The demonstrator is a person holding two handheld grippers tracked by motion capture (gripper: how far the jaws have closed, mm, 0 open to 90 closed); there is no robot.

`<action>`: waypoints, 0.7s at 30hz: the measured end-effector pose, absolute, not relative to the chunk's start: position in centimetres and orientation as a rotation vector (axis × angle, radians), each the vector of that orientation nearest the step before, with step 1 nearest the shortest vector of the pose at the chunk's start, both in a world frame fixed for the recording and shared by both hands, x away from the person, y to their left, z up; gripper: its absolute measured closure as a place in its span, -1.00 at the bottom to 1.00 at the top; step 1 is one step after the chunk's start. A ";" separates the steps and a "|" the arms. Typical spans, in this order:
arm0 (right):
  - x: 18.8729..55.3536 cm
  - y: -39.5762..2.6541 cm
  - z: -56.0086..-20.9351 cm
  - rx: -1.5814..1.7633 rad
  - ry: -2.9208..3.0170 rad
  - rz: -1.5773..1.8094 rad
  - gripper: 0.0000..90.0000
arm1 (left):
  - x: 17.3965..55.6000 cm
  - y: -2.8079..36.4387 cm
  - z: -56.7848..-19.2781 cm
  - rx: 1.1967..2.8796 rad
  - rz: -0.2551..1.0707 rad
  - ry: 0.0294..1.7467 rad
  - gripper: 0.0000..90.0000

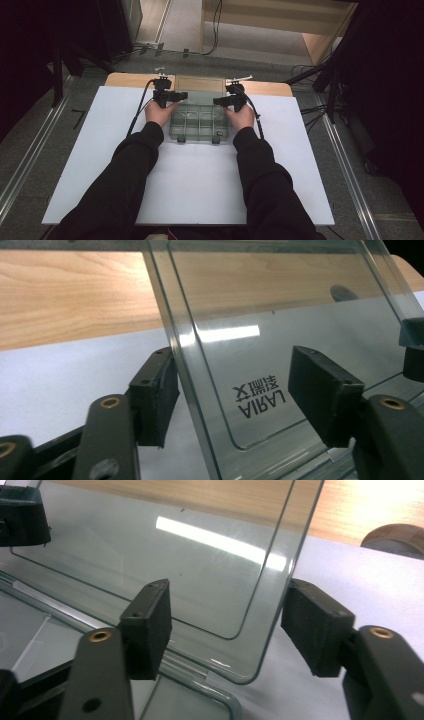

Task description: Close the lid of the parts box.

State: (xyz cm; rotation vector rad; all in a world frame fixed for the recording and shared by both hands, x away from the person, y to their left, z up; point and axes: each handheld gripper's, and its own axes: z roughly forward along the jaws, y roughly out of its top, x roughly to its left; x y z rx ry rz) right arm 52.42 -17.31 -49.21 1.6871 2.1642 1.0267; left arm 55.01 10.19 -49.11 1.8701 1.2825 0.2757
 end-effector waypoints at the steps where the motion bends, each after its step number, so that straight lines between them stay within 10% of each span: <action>1: 52.4 -17.5 -49.2 1.682 2.165 1.036 -0.14 | 55.0 10.2 -49.0 1.869 0.284 1.278 -0.10; 21: 51.8 -18.4 -47.3 1.654 2.130 1.145 -0.10 | 53.7 10.9 -47.5 1.845 0.339 1.156 -0.03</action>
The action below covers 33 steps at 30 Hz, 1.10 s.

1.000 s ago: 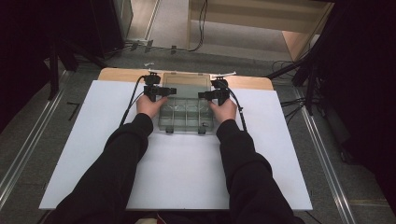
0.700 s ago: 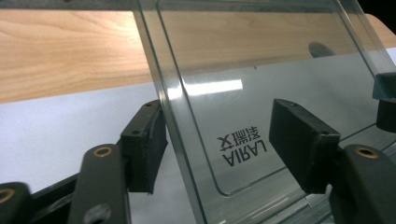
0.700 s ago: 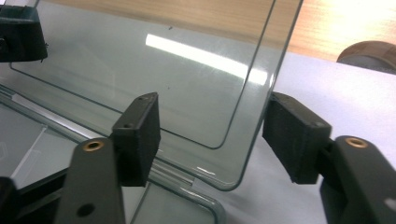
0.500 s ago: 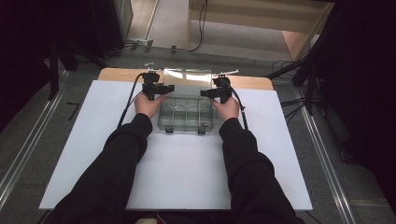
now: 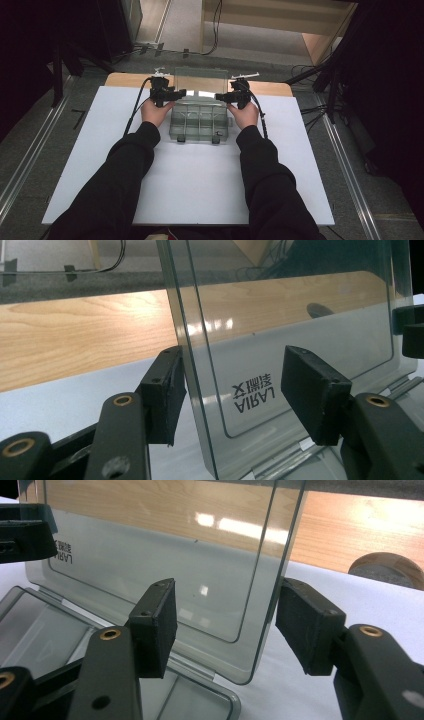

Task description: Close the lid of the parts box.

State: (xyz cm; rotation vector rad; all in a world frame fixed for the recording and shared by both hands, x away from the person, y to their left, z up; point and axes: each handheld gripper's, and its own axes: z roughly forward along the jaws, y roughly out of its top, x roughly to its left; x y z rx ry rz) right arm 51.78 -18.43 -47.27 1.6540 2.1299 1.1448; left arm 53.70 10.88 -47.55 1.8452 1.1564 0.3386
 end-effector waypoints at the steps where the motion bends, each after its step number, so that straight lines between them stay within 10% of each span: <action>1: 51.7 -18.5 -47.2 1.646 2.133 1.144 -0.10 | 53.6 10.9 -47.5 1.846 0.342 1.149 -0.03; 33: 49.3 -18.6 -45.8 1.524 2.116 1.195 -0.06 | 51.0 11.7 -46.1 1.867 0.384 1.023 0.01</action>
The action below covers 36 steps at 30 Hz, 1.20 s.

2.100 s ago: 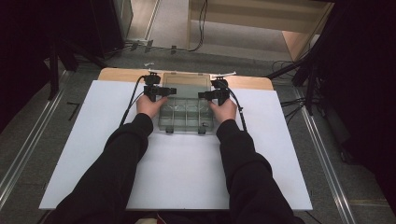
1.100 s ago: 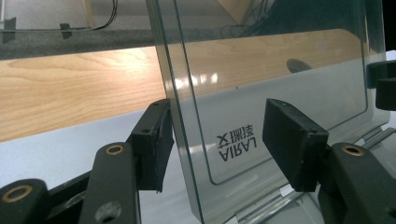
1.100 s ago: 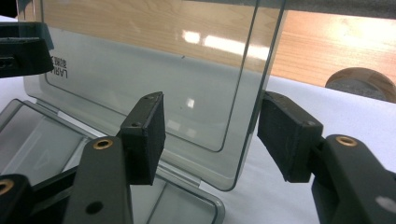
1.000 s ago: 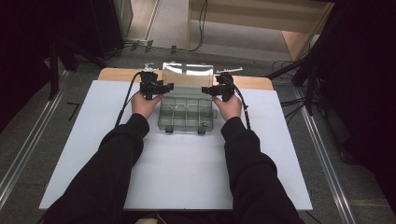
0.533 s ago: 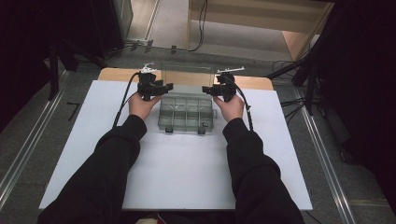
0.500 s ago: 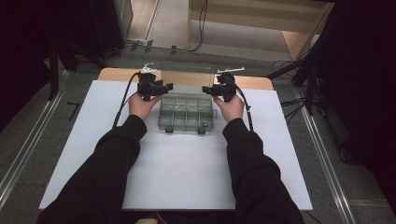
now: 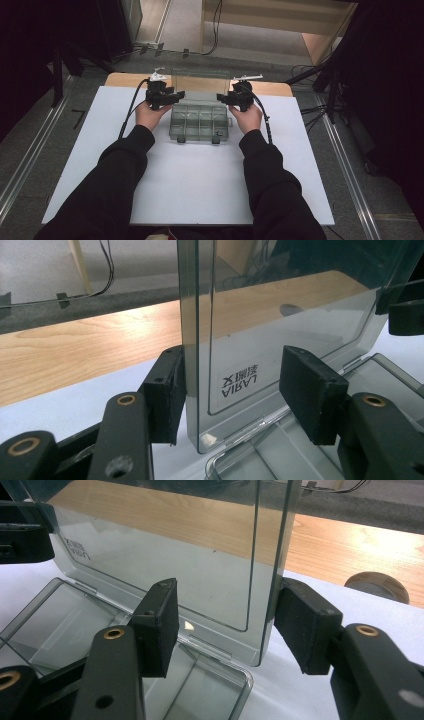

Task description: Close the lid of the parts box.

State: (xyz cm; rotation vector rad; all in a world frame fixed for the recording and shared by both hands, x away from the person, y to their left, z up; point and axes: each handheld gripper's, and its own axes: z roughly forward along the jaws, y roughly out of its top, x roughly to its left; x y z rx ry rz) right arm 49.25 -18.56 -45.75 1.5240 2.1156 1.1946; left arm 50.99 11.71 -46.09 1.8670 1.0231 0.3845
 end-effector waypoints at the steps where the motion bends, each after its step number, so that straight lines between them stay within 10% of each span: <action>1: 49.2 -18.6 -45.7 1.520 2.118 1.195 -0.06 | 50.9 11.7 -46.1 1.870 0.391 1.018 0.01; 36: 46.7 -18.5 -46.2 1.391 2.128 1.284 -0.23 | 49.0 12.3 -45.7 1.905 0.312 1.027 -0.18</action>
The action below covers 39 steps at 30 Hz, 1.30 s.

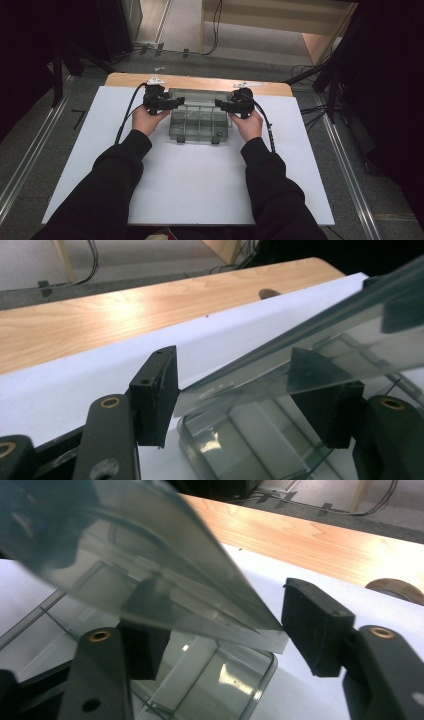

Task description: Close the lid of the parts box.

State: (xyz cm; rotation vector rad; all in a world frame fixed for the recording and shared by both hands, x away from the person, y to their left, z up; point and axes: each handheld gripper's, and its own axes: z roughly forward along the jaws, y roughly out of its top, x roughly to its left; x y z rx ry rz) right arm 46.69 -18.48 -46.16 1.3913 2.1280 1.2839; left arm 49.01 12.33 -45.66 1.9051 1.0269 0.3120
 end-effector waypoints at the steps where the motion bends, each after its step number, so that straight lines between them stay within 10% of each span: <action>1: 46.7 -18.5 -46.2 1.392 2.129 1.285 -0.24 | 49.0 12.4 -45.7 1.913 0.308 1.035 -0.23; 15: 46.5 -18.3 -46.2 1.374 2.142 1.294 -0.29 | 47.0 14.7 -44.3 1.960 0.217 1.052 -0.03; 26: 46.4 -18.2 -46.2 1.358 2.144 1.285 -0.29 | 46.3 15.1 -43.1 2.031 0.047 1.017 1.00; 39: 45.8 -18.4 -46.5 1.344 2.138 1.270 -0.32 | 46.8 14.7 -42.3 2.004 0.021 0.998 1.00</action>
